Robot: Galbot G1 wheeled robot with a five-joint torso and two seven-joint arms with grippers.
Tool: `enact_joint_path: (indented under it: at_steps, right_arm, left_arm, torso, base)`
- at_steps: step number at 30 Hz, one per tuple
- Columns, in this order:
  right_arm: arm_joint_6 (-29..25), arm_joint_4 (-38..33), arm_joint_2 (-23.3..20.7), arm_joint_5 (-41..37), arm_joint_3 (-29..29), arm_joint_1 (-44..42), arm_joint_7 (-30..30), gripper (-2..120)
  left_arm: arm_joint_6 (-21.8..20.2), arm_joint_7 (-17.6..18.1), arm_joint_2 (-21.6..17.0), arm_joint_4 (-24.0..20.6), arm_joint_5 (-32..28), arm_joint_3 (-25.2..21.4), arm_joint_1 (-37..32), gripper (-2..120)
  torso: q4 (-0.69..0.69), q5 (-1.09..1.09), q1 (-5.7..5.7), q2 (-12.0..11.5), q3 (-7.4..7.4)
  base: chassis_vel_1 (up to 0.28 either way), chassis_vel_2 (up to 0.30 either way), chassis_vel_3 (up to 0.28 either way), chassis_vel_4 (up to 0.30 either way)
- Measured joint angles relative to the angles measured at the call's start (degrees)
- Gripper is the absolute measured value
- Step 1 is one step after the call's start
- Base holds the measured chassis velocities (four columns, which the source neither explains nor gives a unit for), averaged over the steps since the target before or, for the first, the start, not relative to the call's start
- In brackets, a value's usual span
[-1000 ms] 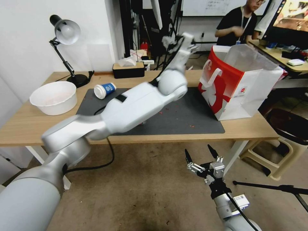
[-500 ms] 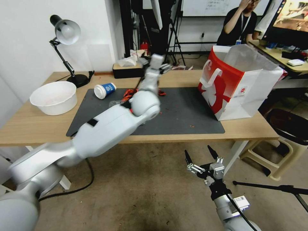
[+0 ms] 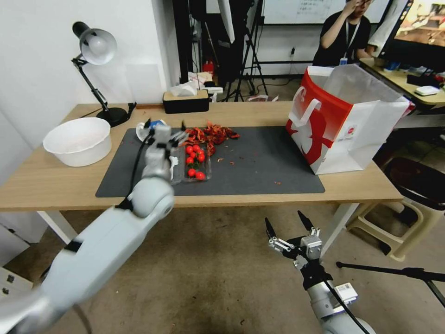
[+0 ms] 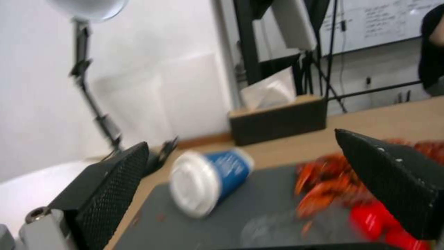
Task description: Pick up the trash from the table and place it into the takeout bag.
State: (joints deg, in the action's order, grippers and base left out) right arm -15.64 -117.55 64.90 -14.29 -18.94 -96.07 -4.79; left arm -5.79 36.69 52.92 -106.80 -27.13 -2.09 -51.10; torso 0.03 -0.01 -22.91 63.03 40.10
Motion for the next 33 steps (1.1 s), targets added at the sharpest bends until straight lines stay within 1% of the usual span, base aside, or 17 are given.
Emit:
enact_joint_path:
  at_steps: [2,4,5,6,8,10,11,13,14,16,17,19,25,26,33]
  right_arm:
    - [0.05,-0.17,-0.35,-0.15,0.04,-0.1,0.0,100]
    - [0.06,-0.2,-0.44,-0.19,0.04,-0.14,0.0,100]
    - [0.08,-0.28,-0.7,-0.34,0.03,-0.21,0.0,100]
    - [0.08,-0.28,-0.7,-0.34,0.03,-0.21,0.0,100]
    - [0.08,-0.41,-0.83,-0.43,-0.01,-0.26,-0.02,100]
    - [0.07,-0.59,-0.9,-0.53,-0.15,-0.35,-0.02,100]
    - [0.07,-0.59,-0.9,-0.53,-0.15,-0.35,-0.02,100]
    - [-0.04,-1.05,-0.76,-0.61,-0.68,-0.77,-0.07,100]
    - [-0.1,-1.22,-0.62,-0.63,-0.83,-0.96,-0.12,100]
    - [-0.14,-1.31,-0.53,-0.64,-0.9,-1.04,-0.13,100]
    - [-0.14,-1.31,-0.53,-0.64,-0.9,-1.04,-0.13,100]
    - [-0.7,-1.48,-0.27,-1.03,-0.91,-1.04,-0.13,100]
    - [-1.51,-1.48,-0.1,-1.81,-0.9,-0.87,0.08,100]
    - [-1.76,-1.43,-0.07,-2.09,-0.9,-0.78,0.19,100]
    - [-1.97,-1.07,-0.09,-2.41,-0.88,-0.44,0.28,100]
  left_arm:
    - [1.08,-0.7,-0.94,-1.86,0.76,-3.12,-4.42,100]
    - [1.29,-0.82,-1.15,-2.38,0.88,-3.74,-5.46,100]
    - [1.5,-0.98,-1.48,-3.87,1.01,-5.38,-8.06,100]
    - [1.5,-0.98,-1.48,-3.87,1.01,-5.38,-8.06,100]
    - [1.78,-0.92,-1.59,-5.72,1.12,-7.19,-11.3,100]
    - [1.78,-1.01,-1.76,-7.75,1.29,-8.68,-15.07,100]
    - [1.78,-1.01,-1.76,-7.75,1.29,-8.68,-15.07,100]
    - [2.5,-1.27,-1.71,-9.1,2.36,-9.96,-18.25,100]
    - [2.85,-1.39,-1.52,-9.3,2.71,-10.5,-19.08,100]
    - [3.04,-1.45,-1.37,-9.43,2.87,-10.9,-19.65,100]
    - [3.04,-1.45,-1.37,-9.43,2.87,-10.9,-19.65,100]
    - [4.2,-2.66,-0.02,-9.84,3.32,-13.98,-23.66,100]
    - [5.92,-4.44,1.3,-9.85,3.36,-16.58,-26.86,100]
    - [6.41,-5.22,1.78,-9.85,3.35,-17.51,-27.99,100]
    - [7.62,-6.35,3.16,-9.54,3.72,-18.12,-29.36,100]
  torso:
    - [-0.02,0.02,0.0,0.0,0.0]
    - [-0.03,0.01,0.0,0.0,0.0]
    - [-0.04,0.0,0.0,0.0,0.0]
    - [-0.04,0.0,0.0,0.0,0.0]
    - [-0.06,0.03,0.0,0.0,0.0]
    - [-0.02,0.0,0.0,0.0,0.0]
    - [-0.02,0.0,0.0,0.0,0.0]
    - [-0.01,0.02,0.0,0.0,0.0]
    - [-0.05,0.0,0.0,0.0,0.0]
    - [-0.08,0.01,0.0,0.0,0.0]
    - [-0.08,0.01,0.0,0.0,0.0]
    - [-0.02,0.02,0.0,0.0,0.0]
    - [-0.04,0.02,-0.01,0.0,0.0]
    - [-0.03,0.01,-0.01,0.0,0.0]
    - [-0.03,0.02,-0.01,0.0,0.0]
  base:
    - [0.0,0.0,0.0,0.0]
    - [0.0,0.0,0.0,0.0]
    - [0.0,0.0,0.0,0.0]
    - [0.0,0.0,0.0,0.0]
    - [0.0,0.0,0.0,0.0]
    - [0.0,0.0,0.0,0.0]
    - [0.0,0.0,0.0,0.0]
    - [0.0,0.0,0.0,0.0]
    - [0.0,0.0,0.0,0.0]
    - [0.0,0.0,0.0,0.0]
    - [0.0,0.0,0.0,0.0]
    - [0.0,0.0,0.0,0.0]
    - [0.0,0.0,0.0,0.0]
    - [0.0,0.0,0.0,0.0]
    - [0.0,0.0,0.0,0.0]
